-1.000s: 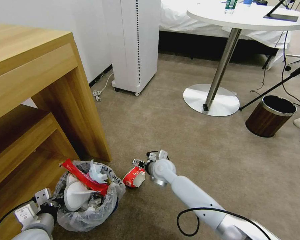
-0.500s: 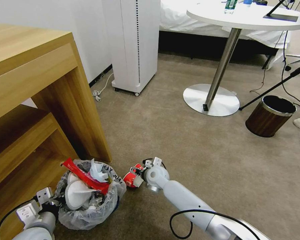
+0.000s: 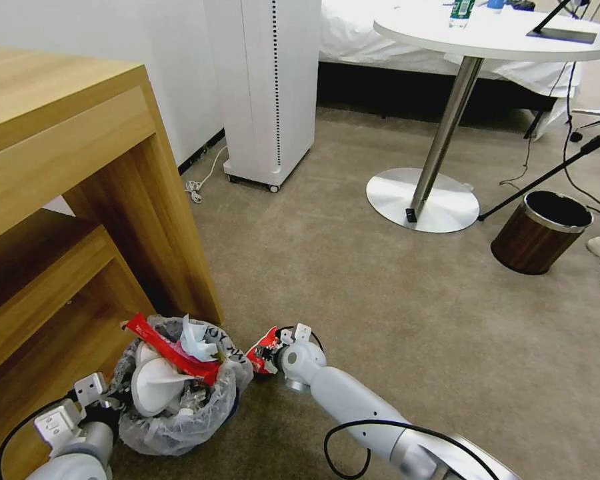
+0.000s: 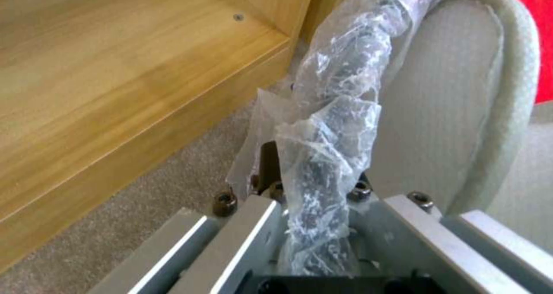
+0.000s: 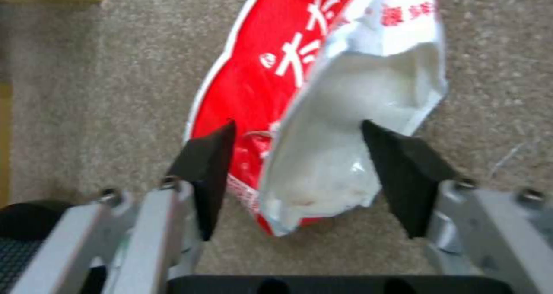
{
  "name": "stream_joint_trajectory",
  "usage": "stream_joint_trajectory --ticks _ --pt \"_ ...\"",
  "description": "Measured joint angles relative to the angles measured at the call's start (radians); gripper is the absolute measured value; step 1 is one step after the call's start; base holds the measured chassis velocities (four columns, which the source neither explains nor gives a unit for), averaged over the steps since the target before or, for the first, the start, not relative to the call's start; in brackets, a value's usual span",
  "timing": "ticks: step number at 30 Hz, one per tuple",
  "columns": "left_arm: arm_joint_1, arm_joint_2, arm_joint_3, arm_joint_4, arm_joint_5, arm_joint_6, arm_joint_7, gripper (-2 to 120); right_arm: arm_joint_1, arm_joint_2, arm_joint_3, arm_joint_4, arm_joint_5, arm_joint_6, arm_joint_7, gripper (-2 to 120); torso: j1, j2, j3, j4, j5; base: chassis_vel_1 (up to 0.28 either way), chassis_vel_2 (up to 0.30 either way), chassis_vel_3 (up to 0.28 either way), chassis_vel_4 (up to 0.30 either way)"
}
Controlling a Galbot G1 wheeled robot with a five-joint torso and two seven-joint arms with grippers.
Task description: Pick up the trash bin and place the garbage on the floor into it.
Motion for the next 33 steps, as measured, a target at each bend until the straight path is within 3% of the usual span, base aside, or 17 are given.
stream_joint_trajectory --ticks 16,19,22,31,33 --pt "-0.010 -0.006 0.008 0.014 0.005 -0.015 0.001 1 -0.020 -0.055 -0.022 0.032 -0.054 0.004 -0.034 1 0.000 0.000 0.000 0.0005 0.0008 0.000 0.000 0.000 0.000" --pt "-0.016 -0.006 0.008 0.023 0.005 -0.015 0.001 1 -0.034 -0.110 -0.022 0.119 -0.063 0.000 -0.027 0 0.000 0.000 0.000 0.0000 -0.0003 0.000 0.000 0.000 0.000" --pt "-0.024 -0.005 0.007 0.035 0.004 -0.015 0.001 1 -0.059 -0.208 -0.007 0.313 -0.072 -0.001 -0.019 0 0.000 0.000 0.000 -0.0003 -0.0001 0.000 0.000 0.000 0.000" --pt "-0.032 -0.002 0.007 0.045 0.004 -0.015 0.000 1 -0.111 -0.364 0.065 0.577 -0.111 0.021 -0.023 0 0.000 0.000 0.000 -0.0002 0.0004 0.000 0.000 0.000 0.000" --pt "-0.034 -0.002 0.007 0.047 0.004 -0.014 0.000 1 -0.117 -0.445 0.080 0.718 -0.126 0.037 -0.049 0 0.000 0.000 0.000 -0.0003 0.0002 0.000 0.000 0.000 0.000"
